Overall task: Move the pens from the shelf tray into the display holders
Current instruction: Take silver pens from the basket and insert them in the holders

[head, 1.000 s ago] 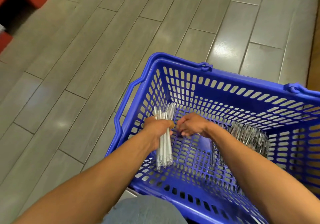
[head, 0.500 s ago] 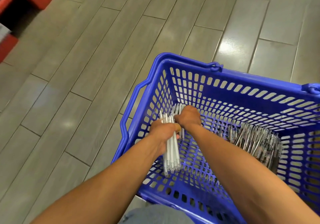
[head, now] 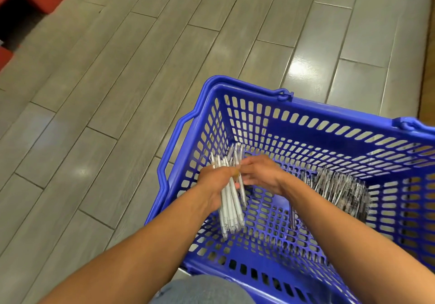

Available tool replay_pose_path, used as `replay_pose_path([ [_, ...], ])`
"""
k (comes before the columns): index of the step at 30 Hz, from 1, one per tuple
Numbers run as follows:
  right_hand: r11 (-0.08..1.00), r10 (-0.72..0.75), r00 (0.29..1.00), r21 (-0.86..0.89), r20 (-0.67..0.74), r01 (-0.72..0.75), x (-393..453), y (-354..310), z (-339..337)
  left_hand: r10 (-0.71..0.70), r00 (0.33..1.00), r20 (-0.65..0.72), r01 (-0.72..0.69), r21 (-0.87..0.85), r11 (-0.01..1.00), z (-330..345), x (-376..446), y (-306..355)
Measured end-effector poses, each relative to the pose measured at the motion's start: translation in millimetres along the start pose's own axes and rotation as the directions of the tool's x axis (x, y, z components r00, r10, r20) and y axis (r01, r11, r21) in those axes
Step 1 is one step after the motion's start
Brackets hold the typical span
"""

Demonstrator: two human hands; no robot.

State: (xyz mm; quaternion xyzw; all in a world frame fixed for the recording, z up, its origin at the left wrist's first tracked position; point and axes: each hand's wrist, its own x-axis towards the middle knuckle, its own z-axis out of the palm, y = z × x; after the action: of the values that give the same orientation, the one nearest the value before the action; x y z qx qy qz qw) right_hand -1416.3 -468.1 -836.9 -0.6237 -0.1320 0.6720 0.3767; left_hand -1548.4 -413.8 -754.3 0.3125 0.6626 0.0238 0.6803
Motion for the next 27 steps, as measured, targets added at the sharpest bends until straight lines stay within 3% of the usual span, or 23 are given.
replay_pose_path([
  [1, 0.991, 0.006, 0.995, 0.133, 0.100, -0.019, -11.1, -0.4, -4.0, -0.026, 0.999, 0.035, 0.027, -0.018, 0.999, 0.4, -0.5, 0.3],
  [3, 0.973, -0.027, 0.970, 0.227, 0.243, -0.030, -29.5, -0.3, -8.8, -0.050, 0.996, 0.074, 0.053, -0.031, 0.998, 0.4, -0.2, 0.3],
  [7, 0.950, -0.108, 0.967, 0.311, 0.229, 0.032, -48.7, -1.2, -10.2, -0.055, 0.985, 0.164, 0.058, -0.011, 0.998, 2.5, -0.4, 1.2],
  [11, 0.976, -0.137, 0.969, 0.194, 0.205, 0.097, -49.8, -5.9, -1.3, -0.051, 0.975, 0.216, 0.046, 0.032, 0.998, 1.4, -6.1, 2.8],
  [16, 0.983, -0.084, 0.935, 0.184, 0.344, 0.020, -30.7, -9.7, -16.1, -0.012, 0.995, 0.095, 0.007, 0.057, 0.998, -5.6, -7.5, 4.8],
  [17, 0.983, -0.070, 0.951, 0.181, 0.301, 0.015, -21.8, -7.3, -19.0, -0.012, 0.996, 0.083, 0.007, 0.063, 0.998, -7.3, -8.7, 5.2],
  [19, 0.998, -0.048, 0.999, 0.032, 0.024, 0.048, 2.5, 2.8, -16.6, -0.015, 0.998, 0.068, 0.010, 0.087, 0.996, -11.4, -12.7, 4.5],
  [21, 0.961, -0.104, 0.946, -0.275, -0.307, 0.016, 29.2, 14.2, -6.1, -0.014, 0.998, 0.054, 0.008, 0.102, 0.995, -16.3, -15.4, 2.2],
  [23, 0.844, -0.185, 0.890, -0.531, -0.417, -0.074, 46.4, 18.7, 8.9, -0.008, 0.999, 0.037, 0.005, 0.083, 0.997, -20.3, -17.1, -0.2],
  [27, 0.754, -0.210, 0.838, -0.629, -0.503, -0.188, 55.0, 17.0, 29.0, 0.001, 1.000, 0.024, -0.001, 0.030, 1.000, -22.6, -20.3, -0.8],
])
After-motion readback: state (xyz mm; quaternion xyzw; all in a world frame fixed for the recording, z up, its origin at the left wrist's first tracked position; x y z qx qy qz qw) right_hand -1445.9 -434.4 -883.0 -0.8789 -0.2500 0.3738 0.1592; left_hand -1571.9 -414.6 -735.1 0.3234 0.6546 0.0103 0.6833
